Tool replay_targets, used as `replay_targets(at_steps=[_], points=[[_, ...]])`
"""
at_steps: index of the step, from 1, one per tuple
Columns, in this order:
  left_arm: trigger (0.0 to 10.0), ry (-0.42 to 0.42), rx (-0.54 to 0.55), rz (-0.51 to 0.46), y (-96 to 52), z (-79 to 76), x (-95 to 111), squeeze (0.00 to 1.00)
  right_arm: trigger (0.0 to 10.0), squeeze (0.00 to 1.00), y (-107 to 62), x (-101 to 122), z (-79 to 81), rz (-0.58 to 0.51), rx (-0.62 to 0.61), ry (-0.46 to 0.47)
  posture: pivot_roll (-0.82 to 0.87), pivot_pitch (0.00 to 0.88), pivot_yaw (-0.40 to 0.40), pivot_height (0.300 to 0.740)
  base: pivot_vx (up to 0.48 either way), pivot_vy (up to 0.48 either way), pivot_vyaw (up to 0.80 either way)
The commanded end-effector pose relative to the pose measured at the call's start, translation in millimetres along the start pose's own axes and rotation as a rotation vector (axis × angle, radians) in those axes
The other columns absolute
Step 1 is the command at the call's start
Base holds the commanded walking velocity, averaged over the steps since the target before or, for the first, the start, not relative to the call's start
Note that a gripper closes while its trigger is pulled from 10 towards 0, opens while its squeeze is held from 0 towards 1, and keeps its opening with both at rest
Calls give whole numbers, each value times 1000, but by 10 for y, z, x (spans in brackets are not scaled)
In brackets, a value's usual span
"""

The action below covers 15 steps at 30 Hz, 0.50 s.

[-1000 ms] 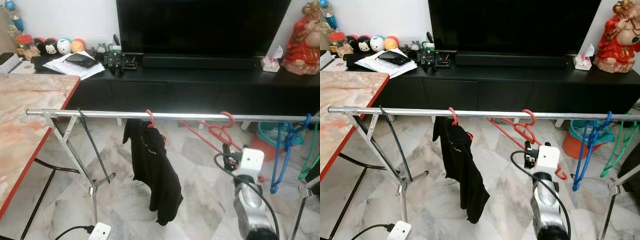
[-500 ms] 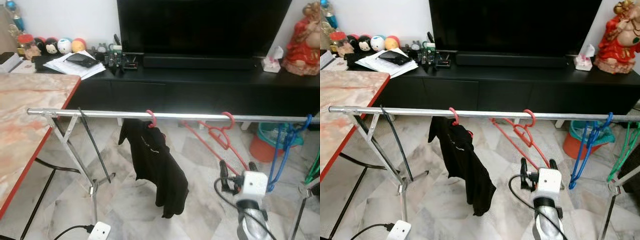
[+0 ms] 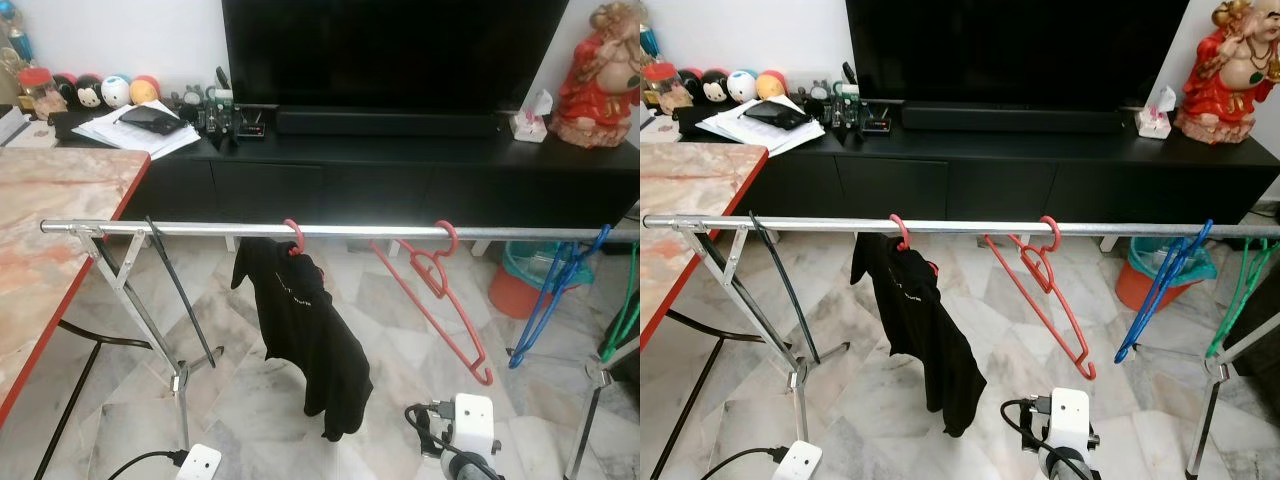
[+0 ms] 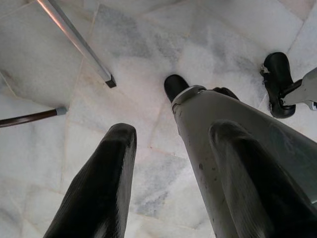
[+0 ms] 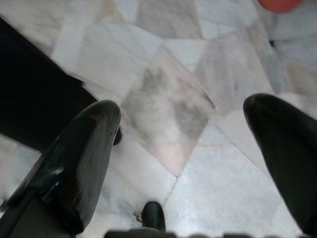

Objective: Hang hanger

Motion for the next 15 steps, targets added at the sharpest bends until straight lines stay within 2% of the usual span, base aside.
replay_targets(at_steps=[1, 2, 4, 5, 6, 8, 10, 15], points=[[10000, 5, 1, 14, -3, -3, -41, 0, 10000, 0, 29, -91, -57, 66, -19, 29, -140, 0, -25, 740, 0, 0, 0], [10000, 5, 2, 14, -3, -3, -42, 0, 10000, 0, 38, -101, -50, 79, -13, 31, -140, 0, -25, 740, 0, 0, 0], [10000, 5, 3, 15, -3, -8, -47, 0, 10000, 0, 60, -151, -93, 131, -47, 120, -121, 0, -33, 740, 0, 0, 0], [10000, 8, 5, 14, -2, -8, -48, 0, 10000, 0, 78, -127, -132, 132, -70, 195, -115, 0, -35, 740, 0, 0, 0], [10000, 8, 11, 12, -4, 1, -48, 0, 10000, 0, 99, -79, -167, 119, -83, 225, -136, 0, -22, 740, 0, 0, 0], [10000, 13, 20, 15, -6, 19, -52, 0, 10000, 0, 100, -131, -134, 146, -45, 128, -154, 0, -8, 740, 0, 0, 0], [10000, 21, 19, 20, -5, 13, -58, 0, 10000, 0, 46, -316, -153, 220, -33, 104, -143, 0, -11, 740, 0, 0, 0], [10000, 10, 21, 15, -6, 5, -66, 0, 10000, 0, -70, -609, -273, 333, -63, 31, -101, 0, -30, 740, 0, 0, 0]])
Point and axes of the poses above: a point about 5 cm out from each wrist's last joint towards the gripper, its own y axis pointing out of the wrist towards the gripper, its own x axis along the axis of the wrist's last joint, z = x × y, the point moved 3 cm from there along y, pointing out of the wrist towards the gripper, and after that the axes turned 2 degrees about -y, right-handed, at the moved point
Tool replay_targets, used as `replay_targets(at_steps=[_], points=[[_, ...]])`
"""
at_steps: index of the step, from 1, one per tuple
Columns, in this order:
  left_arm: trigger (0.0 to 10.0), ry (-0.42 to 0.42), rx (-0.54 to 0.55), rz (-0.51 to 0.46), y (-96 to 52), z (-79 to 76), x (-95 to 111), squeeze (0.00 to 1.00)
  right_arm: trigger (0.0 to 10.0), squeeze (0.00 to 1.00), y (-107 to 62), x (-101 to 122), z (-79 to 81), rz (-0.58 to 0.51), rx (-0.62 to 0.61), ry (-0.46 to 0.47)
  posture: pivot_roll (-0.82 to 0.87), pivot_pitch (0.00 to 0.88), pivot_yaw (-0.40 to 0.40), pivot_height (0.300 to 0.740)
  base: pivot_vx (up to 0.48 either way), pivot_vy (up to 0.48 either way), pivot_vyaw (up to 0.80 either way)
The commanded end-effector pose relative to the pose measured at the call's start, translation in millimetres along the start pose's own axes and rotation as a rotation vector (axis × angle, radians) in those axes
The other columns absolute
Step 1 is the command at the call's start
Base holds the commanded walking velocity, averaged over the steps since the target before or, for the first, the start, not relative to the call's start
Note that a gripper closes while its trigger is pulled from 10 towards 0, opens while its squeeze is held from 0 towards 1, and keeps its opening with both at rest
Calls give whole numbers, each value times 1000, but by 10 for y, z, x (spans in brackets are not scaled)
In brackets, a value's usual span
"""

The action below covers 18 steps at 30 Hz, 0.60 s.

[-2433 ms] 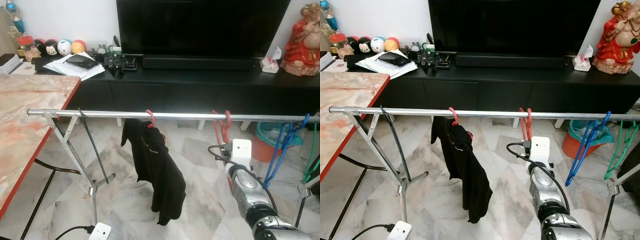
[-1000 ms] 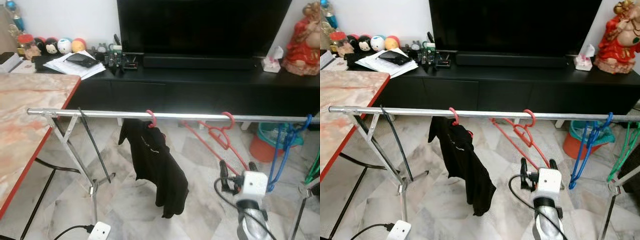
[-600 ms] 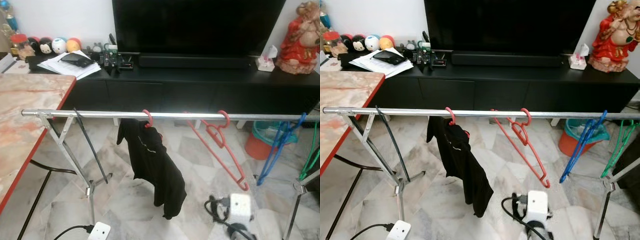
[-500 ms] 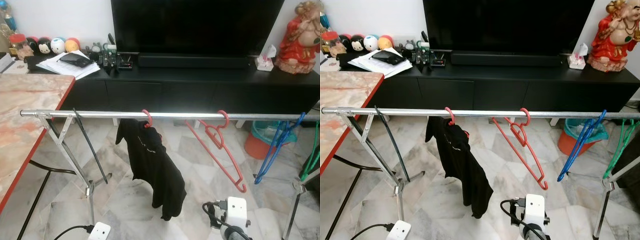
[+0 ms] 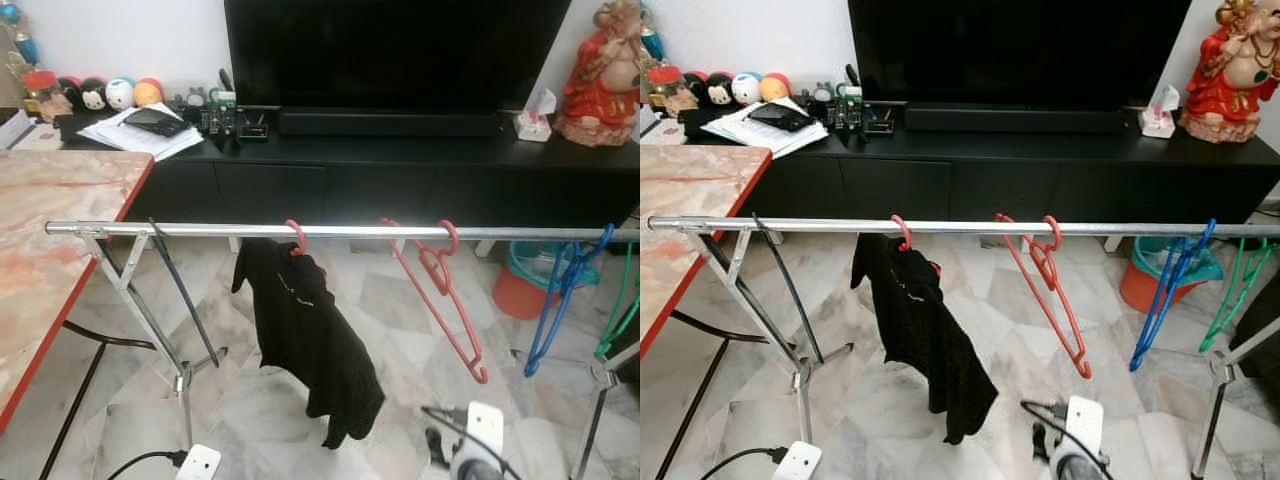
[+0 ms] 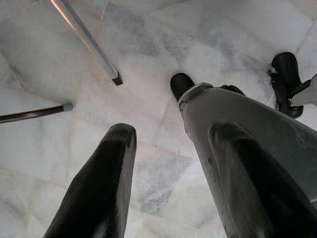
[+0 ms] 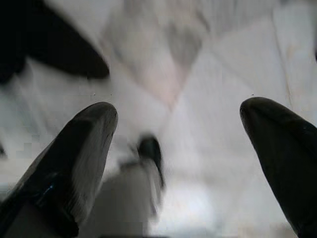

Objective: Hang hanger

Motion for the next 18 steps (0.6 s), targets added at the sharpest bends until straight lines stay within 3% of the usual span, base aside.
replay_targets(at_steps=[1, 9, 18], points=[[10000, 3, 9, 11, -6, 5, -57, 0, 10000, 0, -9, -73, -99, 25, -36, 6, -103, 0, -28, 740, 0, 0, 0], [10000, -7, 35, 25, -12, 40, -92, 0, 10000, 0, -2, -53, -81, 22, -42, 73, -132, 0, -6, 740, 0, 0, 0], [10000, -33, 47, 17, -11, 44, -84, 0, 10000, 0, 13, 56, -74, 1, -32, 56, -120, 0, -16, 740, 0, 0, 0]])
Point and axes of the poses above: a point about 5 cm out from each wrist's last joint towards the gripper, its own y axis pointing out of the wrist towards the gripper, its own x axis along the axis of the wrist's last joint, z = x × y, the point moved 3 cm from there along y, pointing out of the wrist towards the gripper, and after that the axes turned 2 degrees about -y, right-handed, at the moved point
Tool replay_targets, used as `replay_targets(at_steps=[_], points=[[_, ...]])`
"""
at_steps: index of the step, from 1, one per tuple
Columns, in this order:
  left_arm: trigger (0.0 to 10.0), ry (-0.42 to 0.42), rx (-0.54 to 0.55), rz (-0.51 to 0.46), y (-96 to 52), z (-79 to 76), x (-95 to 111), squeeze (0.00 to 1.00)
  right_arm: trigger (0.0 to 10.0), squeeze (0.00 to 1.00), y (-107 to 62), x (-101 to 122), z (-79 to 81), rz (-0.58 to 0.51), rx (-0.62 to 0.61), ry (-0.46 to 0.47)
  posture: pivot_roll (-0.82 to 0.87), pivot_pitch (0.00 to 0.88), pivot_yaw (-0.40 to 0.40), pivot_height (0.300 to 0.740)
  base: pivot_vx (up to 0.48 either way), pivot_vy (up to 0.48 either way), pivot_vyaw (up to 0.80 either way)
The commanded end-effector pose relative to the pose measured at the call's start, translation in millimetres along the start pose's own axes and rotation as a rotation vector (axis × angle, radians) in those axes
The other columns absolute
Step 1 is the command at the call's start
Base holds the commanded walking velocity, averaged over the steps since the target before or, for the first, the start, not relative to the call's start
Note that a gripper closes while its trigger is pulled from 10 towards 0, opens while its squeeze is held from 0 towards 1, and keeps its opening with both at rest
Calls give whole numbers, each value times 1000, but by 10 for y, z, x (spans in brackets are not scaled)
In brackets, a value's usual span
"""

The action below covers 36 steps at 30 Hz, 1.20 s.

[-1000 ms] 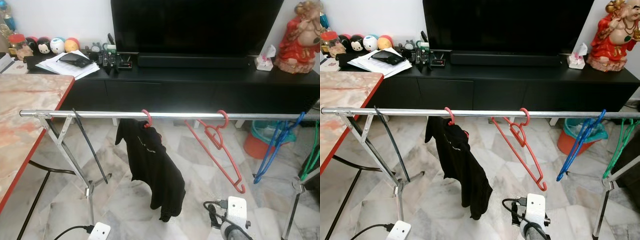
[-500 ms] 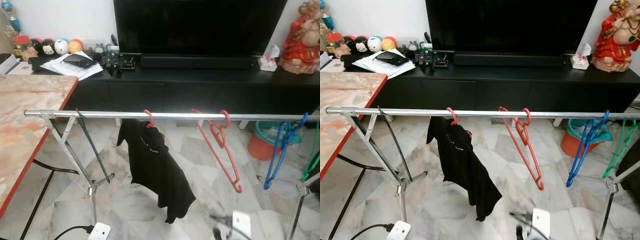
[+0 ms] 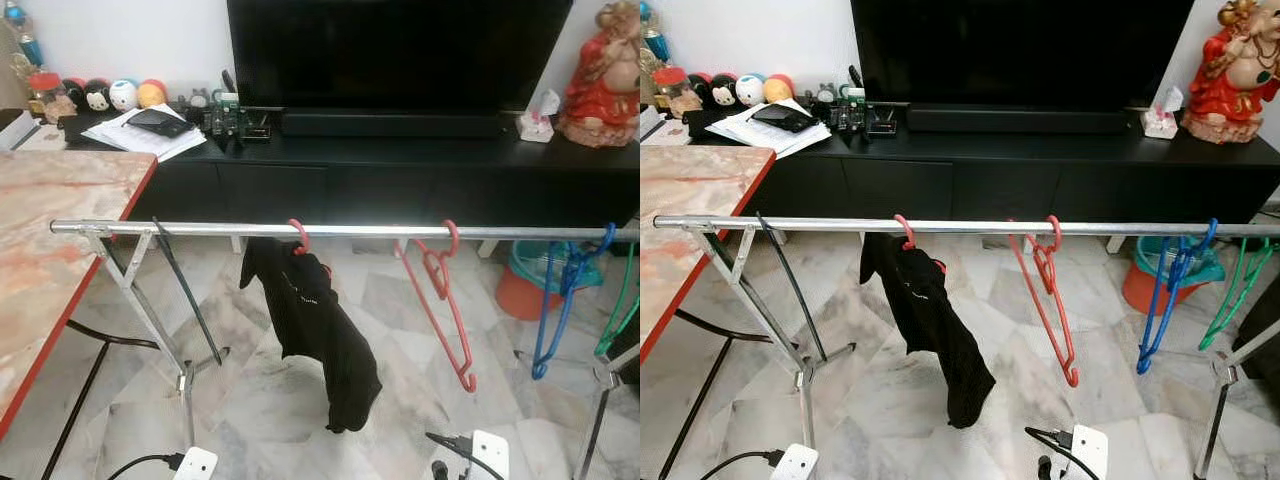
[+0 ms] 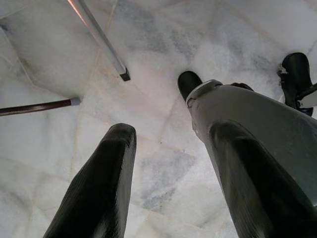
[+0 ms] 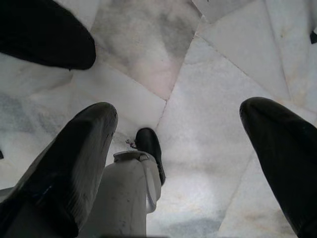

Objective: Hang hanger

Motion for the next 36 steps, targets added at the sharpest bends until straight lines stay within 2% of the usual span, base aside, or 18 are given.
replay_targets(at_steps=[1, 5, 20, 29, 36], points=[[10000, -13, 10, 12, -5, 11, -44, 0, 10000, 0, 4, 36, -30, -7, -6, -1, -121, 0, -16, 740, 0, 0, 0], [10000, -33, 10, 7, -3, 9, -32, 0, 10000, 0, 13, 139, 18, -36, 11, -8, -120, 0, -19, 740, 0, 0, 0], [10000, -2, 10, 13, -2, 23, -19, 0, 10000, 0, 18, 144, 9, -14, -6, -4, -123, 0, -15, 740, 0, 0, 0], [10000, 3, 8, 12, -2, 24, -11, 0, 10000, 0, 22, 150, 34, 2, 7, -26, -120, 0, -15, 740, 0, 0, -721], [10000, -2, 6, 9, -1, 21, -7, 0, 10000, 0, 23, 172, 44, -8, 19, -33, -117, 0, -17, 740, 0, 0, -125]])
Point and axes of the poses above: a point about 5 cm out from each wrist's last joint towards the gripper, its own y axis pointing out of the wrist towards the gripper, its own x axis along the axis of the wrist's last joint, z = x × y, the point moved 3 cm from there along y, pointing out of the wrist towards the gripper, and after that the axes turned 2 degrees about -y, right-handed, at the moved point
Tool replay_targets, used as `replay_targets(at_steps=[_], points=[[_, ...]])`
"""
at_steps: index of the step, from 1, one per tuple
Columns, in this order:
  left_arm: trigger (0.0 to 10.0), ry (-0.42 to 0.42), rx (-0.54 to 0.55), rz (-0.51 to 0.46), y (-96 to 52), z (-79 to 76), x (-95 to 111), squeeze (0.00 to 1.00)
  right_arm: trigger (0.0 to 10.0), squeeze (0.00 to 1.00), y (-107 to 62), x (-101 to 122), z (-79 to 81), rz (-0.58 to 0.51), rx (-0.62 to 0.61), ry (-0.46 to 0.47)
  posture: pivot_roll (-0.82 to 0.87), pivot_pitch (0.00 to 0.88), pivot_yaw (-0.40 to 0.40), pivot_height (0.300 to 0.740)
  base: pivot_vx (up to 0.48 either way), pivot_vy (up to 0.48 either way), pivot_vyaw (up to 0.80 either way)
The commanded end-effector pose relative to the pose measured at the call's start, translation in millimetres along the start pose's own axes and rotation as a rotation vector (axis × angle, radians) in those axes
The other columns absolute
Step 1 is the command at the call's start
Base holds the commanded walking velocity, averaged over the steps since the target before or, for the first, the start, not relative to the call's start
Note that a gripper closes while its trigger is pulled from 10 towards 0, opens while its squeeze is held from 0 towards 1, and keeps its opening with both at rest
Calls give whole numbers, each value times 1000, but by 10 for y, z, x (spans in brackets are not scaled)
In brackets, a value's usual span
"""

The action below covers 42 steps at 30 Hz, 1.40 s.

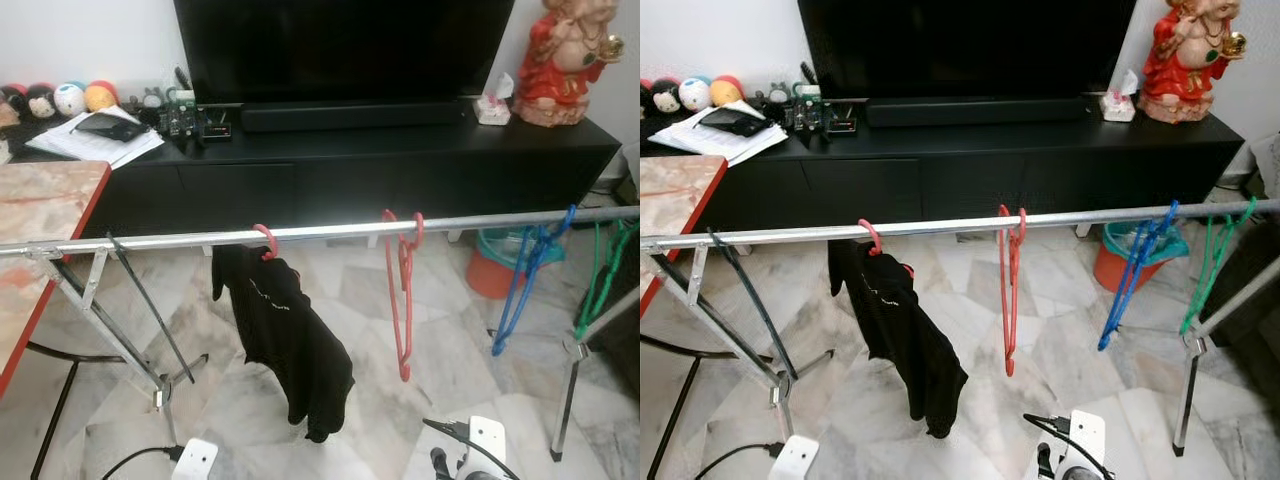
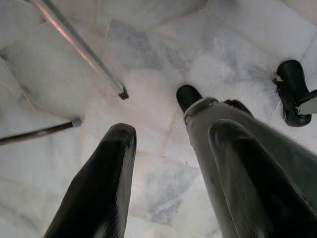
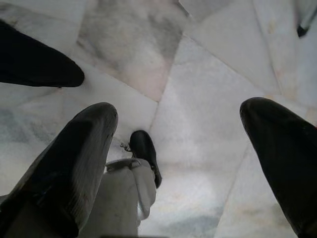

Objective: Hang hanger

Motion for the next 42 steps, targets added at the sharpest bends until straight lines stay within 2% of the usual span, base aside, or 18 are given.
replay_targets(at_steps=[1, 42], points=[[10000, 3, -4, 31, -11, -2, -100, 0, 10000, 0, 0, 8, 4, -4, 4, -4, -116, 0, -17, 740, 0, 0, 0], [10000, -25, -13, 25, -12, -12, -105, 0, 10000, 0, 0, 23, -10, -18, 0, 2, -112, 0, -16, 740, 0, 0, 0]])
Point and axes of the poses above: a point about 5 cm out from each wrist's last joint towards the gripper, its own y axis pointing out of the wrist towards the gripper, its own x axis along the axis of the wrist's last joint, z = x × y, the point moved 3 cm from there along y, pointing out of the wrist towards the gripper, and after that the axes turned 2 degrees about -y, right-handed, at the moved point
